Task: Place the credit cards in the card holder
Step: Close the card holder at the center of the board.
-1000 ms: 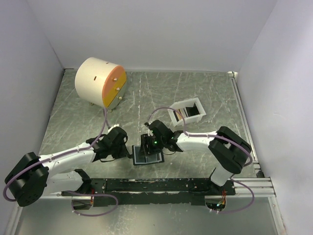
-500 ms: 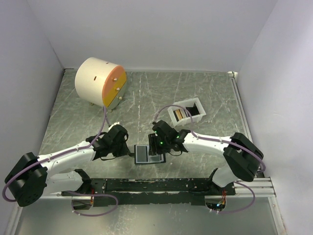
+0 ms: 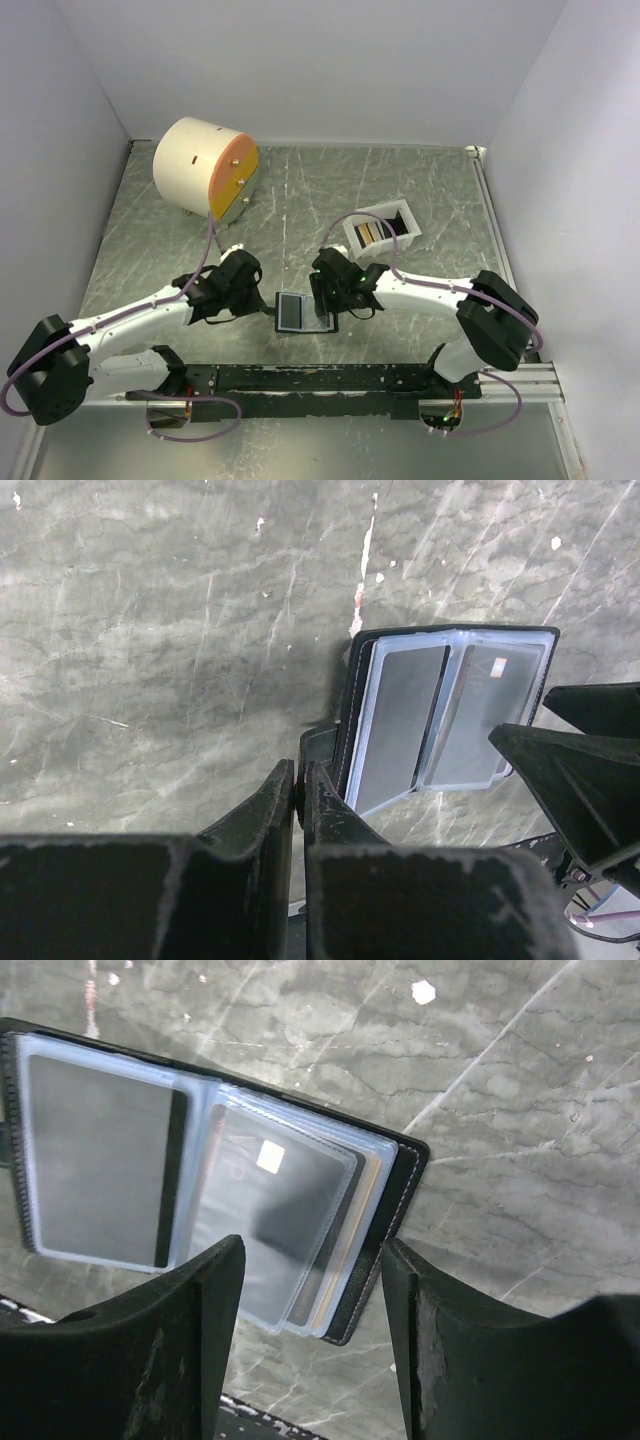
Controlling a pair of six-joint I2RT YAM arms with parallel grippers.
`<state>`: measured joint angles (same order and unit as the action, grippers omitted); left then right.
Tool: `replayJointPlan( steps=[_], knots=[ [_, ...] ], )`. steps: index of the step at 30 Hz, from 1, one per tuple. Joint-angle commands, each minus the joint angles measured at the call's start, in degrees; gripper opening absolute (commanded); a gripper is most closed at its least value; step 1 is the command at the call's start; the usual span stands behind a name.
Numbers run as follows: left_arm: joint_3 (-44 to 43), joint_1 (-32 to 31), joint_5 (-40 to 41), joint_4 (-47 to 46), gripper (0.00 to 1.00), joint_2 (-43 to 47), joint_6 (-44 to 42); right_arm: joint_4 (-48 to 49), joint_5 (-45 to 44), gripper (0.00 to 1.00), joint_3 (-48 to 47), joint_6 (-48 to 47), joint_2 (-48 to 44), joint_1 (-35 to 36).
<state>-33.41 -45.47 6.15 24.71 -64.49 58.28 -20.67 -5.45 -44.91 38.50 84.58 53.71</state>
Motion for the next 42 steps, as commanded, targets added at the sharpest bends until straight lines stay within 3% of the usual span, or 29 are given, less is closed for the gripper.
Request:
replayJointPlan(
  steps=[1, 6, 10, 12, 14, 18, 22, 31, 42],
  knots=[
    [-0.9, 0.1, 1.2, 1.0, 0.09, 1.7, 0.2, 0.8, -1.0, 0.56, -0.2, -0.4, 2.6, -0.1],
    [-1.4, 0.1, 1.8, 1.9, 0.08, 1.1, 0.4, 0.1, -2.3, 0.42, 0.4, -0.9, 3.1, -0.2],
    [-1.3, 0.0, 2.1, 2.9, 0.07, 1.1, 0.5, 0.0, -3.8, 0.26, 1.6, -1.5, 1.2, -0.3],
    [-1.2, 0.0, 2.1, 3.1, 0.07, 1.6, 0.7, 0.5, -3.5, 0.25, 1.8, -1.6, 0.8, -0.5],
    [-1.1, 0.0, 1.7, 2.9, 0.07, 2.3, 0.8, 0.8, -2.5, 0.30, 1.8, -1.0, 0.3, -0.5],
    [-0.8, 0.1, 0.7, 2.9, 0.07, 3.3, 1.6, 4.6, 2.2, 0.54, 3.7, 2.0, -2.3, -0.9],
    [1.0, 0.1, 0.8, 3.7, 0.07, 4.7, 2.5, 11.1, 5.4, 0.66, 8.3, 5.3, -5.4, -1.8],
    [4.7, 0.0, -1.5, 0.0, 0.07, 6.6, 3.0, 20.3, 12.3, 0.75, 14.6, 9.0, -6.5, -4.8],
    [6.4, 0.0, -5.6, -7.5, 0.07, 2.6, 2.5, 26.6, 16.6, 0.76, 18.1, 12.5, -6.3, -6.0]
  ],
)
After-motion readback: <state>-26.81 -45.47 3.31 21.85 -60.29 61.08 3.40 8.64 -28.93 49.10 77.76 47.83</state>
